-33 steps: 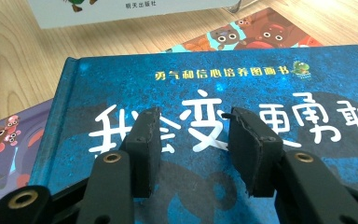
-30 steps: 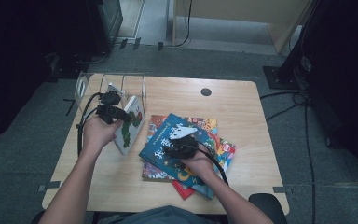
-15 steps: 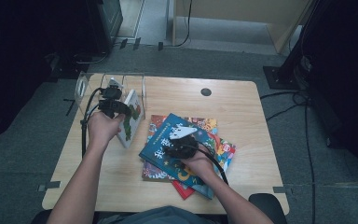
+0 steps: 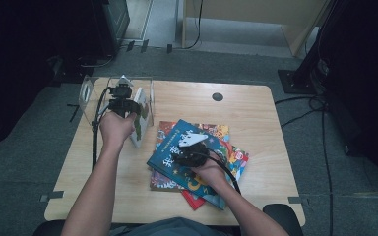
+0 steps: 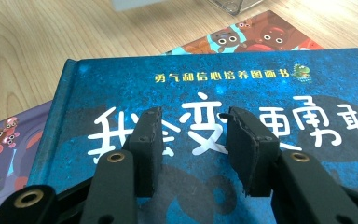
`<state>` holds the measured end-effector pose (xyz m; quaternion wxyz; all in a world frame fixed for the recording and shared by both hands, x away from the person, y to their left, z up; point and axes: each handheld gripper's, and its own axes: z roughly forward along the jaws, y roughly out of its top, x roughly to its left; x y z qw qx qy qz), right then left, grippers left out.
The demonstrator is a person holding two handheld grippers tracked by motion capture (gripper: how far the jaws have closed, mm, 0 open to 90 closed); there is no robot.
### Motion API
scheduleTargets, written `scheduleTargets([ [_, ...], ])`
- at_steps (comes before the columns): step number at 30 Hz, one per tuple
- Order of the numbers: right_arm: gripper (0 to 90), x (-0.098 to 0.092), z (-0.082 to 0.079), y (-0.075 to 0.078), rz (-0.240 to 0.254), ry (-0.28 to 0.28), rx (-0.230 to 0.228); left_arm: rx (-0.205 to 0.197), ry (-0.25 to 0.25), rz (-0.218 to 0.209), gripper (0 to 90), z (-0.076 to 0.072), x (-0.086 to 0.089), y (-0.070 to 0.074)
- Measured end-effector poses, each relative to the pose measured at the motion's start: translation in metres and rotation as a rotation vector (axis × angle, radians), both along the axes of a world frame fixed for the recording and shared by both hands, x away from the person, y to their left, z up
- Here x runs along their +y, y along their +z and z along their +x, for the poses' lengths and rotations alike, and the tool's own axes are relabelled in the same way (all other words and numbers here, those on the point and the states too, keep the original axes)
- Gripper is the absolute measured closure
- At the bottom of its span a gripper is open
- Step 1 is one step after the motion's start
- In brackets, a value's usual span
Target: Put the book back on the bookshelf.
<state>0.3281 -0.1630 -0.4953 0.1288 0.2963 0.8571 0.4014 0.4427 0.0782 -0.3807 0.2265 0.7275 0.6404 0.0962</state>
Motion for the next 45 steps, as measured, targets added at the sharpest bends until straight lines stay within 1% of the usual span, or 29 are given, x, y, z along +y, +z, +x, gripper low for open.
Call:
scheduleTargets([
  [1, 56.2, 0.0, 0.0, 0.0, 0.0, 0.0, 0.0, -0.01, 0.005, 0.013, 77.4, 0.001, -0.002, -0.001],
  [4, 56.7, 0.0, 0.0, 0.001, -0.004, 0.002, 0.004, -0.01, 0.018, 0.019, 77.4, 0.003, -0.003, -0.003],
  [5, 57.1, 0.001, 0.0, 0.001, -0.007, 0.002, 0.007, -0.009, 0.02, 0.016, 77.3, 0.005, -0.003, -0.003],
  [6, 57.2, 0.001, 0.0, 0.001, -0.007, 0.003, 0.006, -0.008, 0.03, 0.0, 77.4, 0.007, -0.003, -0.004],
  [7, 57.2, 0.001, 0.0, 0.001, -0.007, 0.003, 0.006, -0.008, 0.03, 0.0, 77.3, 0.007, -0.003, -0.004],
  [8, 57.0, 0.0, 0.001, 0.001, -0.002, 0.005, 0.006, -0.008, 0.036, -0.012, 77.3, 0.01, -0.003, -0.004],
  [10, 57.0, 0.0, 0.001, 0.0, -0.002, 0.006, 0.004, -0.01, 0.036, -0.012, 77.3, 0.011, -0.003, -0.005],
  [12, 56.9, 0.0, 0.001, 0.0, 0.001, 0.006, 0.003, -0.004, 0.04, -0.026, 77.3, 0.014, -0.004, -0.005],
  [14, 57.0, 0.0, 0.001, 0.0, 0.001, 0.006, 0.001, -0.006, 0.045, -0.028, 77.3, 0.017, -0.004, -0.006],
  [16, 57.0, 0.0, 0.0, 0.0, 0.003, 0.004, -0.002, -0.008, 0.056, -0.014, 77.3, 0.022, -0.005, -0.007],
  [20, 56.9, 0.0, 0.0, -0.001, 0.003, 0.004, -0.006, -0.015, 0.073, -0.018, 77.2, 0.027, -0.003, -0.007],
  [27, 56.8, 0.0, 0.0, -0.001, 0.004, 0.003, -0.008, -0.019, 0.077, -0.001, 77.1, 0.033, -0.006, -0.008],
  [28, 56.8, 0.0, 0.0, -0.001, 0.004, 0.003, -0.008, -0.026, 0.076, 0.001, 77.1, 0.033, -0.007, -0.008],
  [31, 56.8, 0.0, -0.001, -0.001, 0.003, 0.004, -0.007, -0.033, 0.07, 0.002, 77.1, 0.036, -0.011, -0.008],
  [33, 56.9, 0.0, -0.001, -0.001, 0.003, 0.004, -0.007, -0.031, 0.069, 0.002, 77.1, 0.038, -0.012, -0.008],
  [34, 56.9, 0.0, -0.001, -0.001, 0.003, 0.003, -0.008, -0.043, 0.081, -0.007, 77.1, 0.039, -0.013, -0.008],
  [36, 57.0, 0.0, -0.001, -0.001, 0.003, 0.003, -0.009, -0.047, 0.083, -0.01, 77.1, 0.04, -0.013, -0.009],
  [38, 57.1, 0.0, -0.001, -0.001, 0.003, 0.0, -0.008, -0.046, 0.081, -0.007, 77.1, 0.041, -0.014, -0.009],
  [41, 57.1, 0.0, -0.001, -0.001, 0.005, 0.0, -0.006, -0.046, 0.075, -0.014, 77.0, 0.043, -0.016, -0.009],
  [45, 57.3, 0.0, -0.001, -0.001, 0.005, -0.001, -0.008, -0.049, 0.072, -0.008, 77.0, 0.045, -0.017, -0.01],
])
